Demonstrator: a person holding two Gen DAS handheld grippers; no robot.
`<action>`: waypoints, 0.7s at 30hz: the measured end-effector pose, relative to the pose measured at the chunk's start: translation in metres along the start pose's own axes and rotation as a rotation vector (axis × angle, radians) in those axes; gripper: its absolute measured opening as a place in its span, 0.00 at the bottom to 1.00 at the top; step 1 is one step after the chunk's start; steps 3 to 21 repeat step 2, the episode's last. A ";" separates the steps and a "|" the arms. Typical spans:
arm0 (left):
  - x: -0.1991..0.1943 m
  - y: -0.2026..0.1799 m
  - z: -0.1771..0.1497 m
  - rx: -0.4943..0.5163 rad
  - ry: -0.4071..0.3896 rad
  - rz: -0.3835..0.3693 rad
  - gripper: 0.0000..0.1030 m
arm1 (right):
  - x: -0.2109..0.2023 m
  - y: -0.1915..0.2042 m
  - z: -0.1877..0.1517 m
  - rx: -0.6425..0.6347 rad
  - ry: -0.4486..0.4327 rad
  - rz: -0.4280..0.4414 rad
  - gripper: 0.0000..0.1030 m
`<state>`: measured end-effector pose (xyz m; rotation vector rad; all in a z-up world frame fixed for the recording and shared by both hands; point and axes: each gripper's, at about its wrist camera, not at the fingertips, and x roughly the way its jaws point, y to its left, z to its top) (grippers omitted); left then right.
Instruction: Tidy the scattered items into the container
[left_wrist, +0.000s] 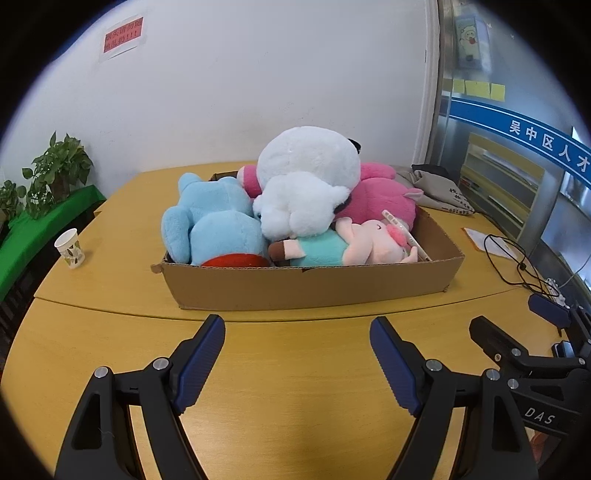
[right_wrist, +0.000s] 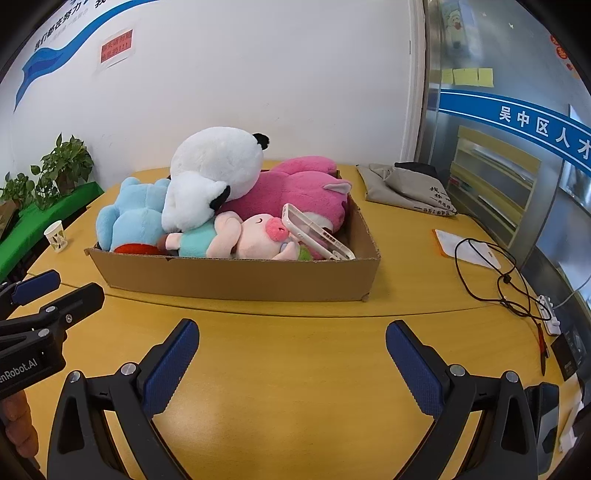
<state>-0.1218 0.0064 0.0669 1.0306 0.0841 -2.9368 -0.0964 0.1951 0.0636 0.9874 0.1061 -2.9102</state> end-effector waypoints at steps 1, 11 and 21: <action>0.000 0.001 0.000 -0.002 0.003 -0.003 0.78 | 0.000 0.001 0.000 -0.002 0.000 0.000 1.00; 0.001 0.001 0.000 -0.002 0.004 -0.007 0.78 | 0.001 0.001 -0.001 -0.004 0.002 0.001 1.00; 0.001 0.001 0.000 -0.002 0.004 -0.007 0.78 | 0.001 0.001 -0.001 -0.004 0.002 0.001 1.00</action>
